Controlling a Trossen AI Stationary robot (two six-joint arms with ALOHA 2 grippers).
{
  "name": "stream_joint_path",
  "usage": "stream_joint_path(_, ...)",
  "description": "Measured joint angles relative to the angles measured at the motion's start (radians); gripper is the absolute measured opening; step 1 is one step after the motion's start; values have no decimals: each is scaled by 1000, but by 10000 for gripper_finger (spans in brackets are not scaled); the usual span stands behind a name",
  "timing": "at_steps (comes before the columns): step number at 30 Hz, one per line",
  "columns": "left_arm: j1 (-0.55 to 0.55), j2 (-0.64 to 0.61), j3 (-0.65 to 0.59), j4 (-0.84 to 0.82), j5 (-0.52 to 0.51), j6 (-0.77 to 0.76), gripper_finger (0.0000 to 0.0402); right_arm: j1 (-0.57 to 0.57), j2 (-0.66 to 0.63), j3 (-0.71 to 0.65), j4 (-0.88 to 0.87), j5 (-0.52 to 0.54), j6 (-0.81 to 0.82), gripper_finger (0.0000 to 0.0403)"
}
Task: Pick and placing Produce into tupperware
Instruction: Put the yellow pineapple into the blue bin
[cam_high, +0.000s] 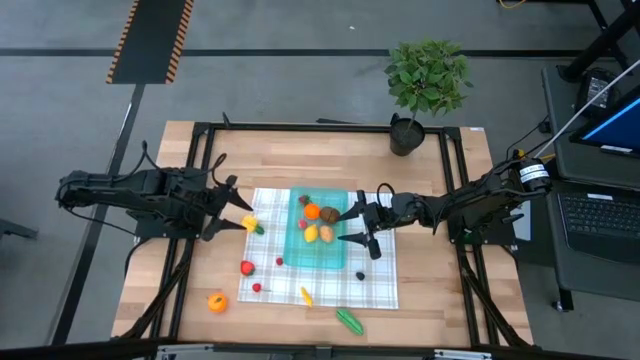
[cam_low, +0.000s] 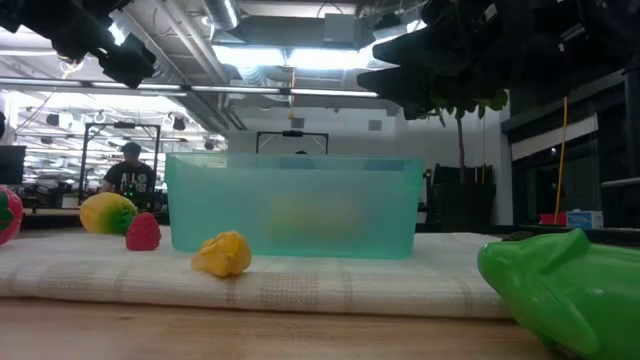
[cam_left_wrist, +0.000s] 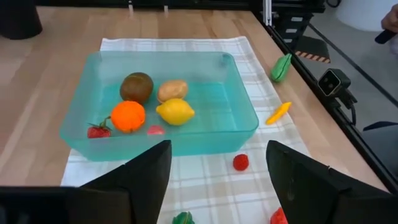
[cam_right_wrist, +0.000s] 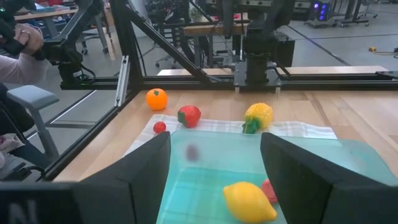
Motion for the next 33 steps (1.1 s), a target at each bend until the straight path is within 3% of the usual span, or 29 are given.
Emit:
stream_joint_path(6, -7, 0, 0, 0, -12, 51, 252, 0, 0, 0, 0, 0, 0, 251)
stream_joint_path(12, -42, 43, 0, -30, -91, 105, 250, 0, 0, 0, 0, 0, -2, 251)
stream_joint_path(22, -82, 225, 5, -28, -106, 97, 249, 0, 0, 0, 0, 2, -4, 251)
stream_joint_path(33, -141, 389, 121, -126, -152, -10, 249, 0, 0, 0, -5, 2, -10, 251)
